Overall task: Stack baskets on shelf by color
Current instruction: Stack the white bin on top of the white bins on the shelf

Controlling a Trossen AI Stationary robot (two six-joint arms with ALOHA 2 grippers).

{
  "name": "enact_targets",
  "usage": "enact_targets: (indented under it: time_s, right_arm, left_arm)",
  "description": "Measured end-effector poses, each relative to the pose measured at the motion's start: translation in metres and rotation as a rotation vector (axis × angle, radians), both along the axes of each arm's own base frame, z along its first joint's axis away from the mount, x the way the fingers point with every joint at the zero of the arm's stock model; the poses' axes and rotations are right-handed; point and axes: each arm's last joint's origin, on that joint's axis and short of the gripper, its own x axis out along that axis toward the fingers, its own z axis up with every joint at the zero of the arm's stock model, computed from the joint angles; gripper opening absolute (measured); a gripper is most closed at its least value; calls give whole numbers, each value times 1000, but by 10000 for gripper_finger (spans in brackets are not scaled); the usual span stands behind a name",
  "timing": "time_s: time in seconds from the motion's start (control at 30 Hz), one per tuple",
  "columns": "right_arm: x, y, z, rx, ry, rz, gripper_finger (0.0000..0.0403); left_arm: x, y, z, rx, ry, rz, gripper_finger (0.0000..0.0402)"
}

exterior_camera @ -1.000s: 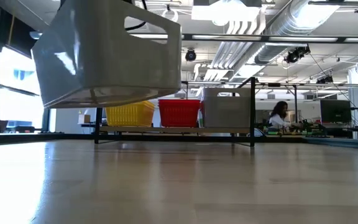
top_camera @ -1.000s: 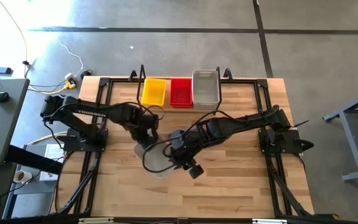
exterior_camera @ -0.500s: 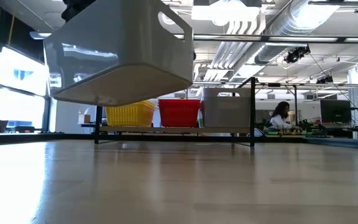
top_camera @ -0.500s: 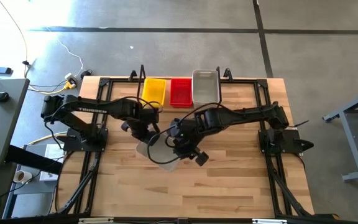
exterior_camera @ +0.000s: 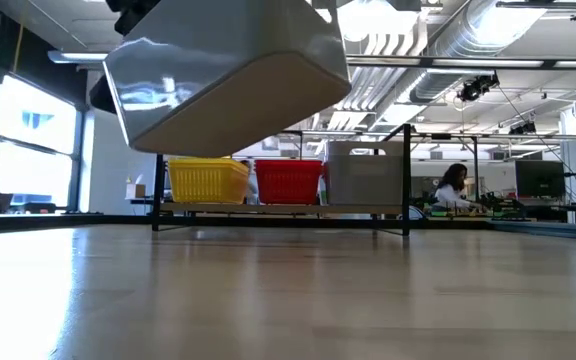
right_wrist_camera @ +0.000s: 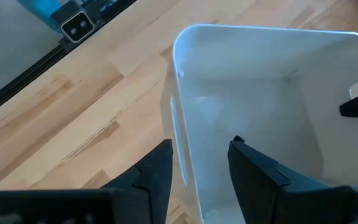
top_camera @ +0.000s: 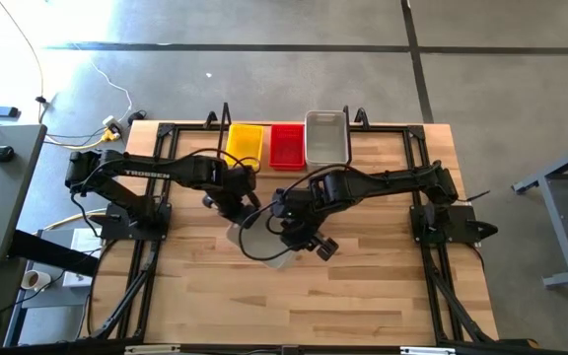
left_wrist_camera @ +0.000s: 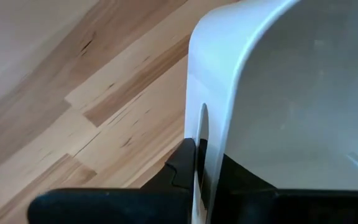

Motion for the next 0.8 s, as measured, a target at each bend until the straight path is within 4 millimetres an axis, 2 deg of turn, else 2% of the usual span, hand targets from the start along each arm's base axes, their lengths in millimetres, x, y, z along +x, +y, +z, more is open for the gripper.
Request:
enact_targets:
  time_s: [0.6, 0.7, 0.8]
  right_arm:
    - [-15, -2, -6, -33, 163, 14, 137]
    - [-15, -3, -7, -52, 176, -16, 108]
    - [-16, -3, -7, -55, 180, -13, 56]
  left_arm:
    - [15, 14, 8, 19, -215, 7, 0]
    - [15, 14, 8, 25, -213, 9, 0]
    - [16, 14, 9, 40, -214, 16, 3]
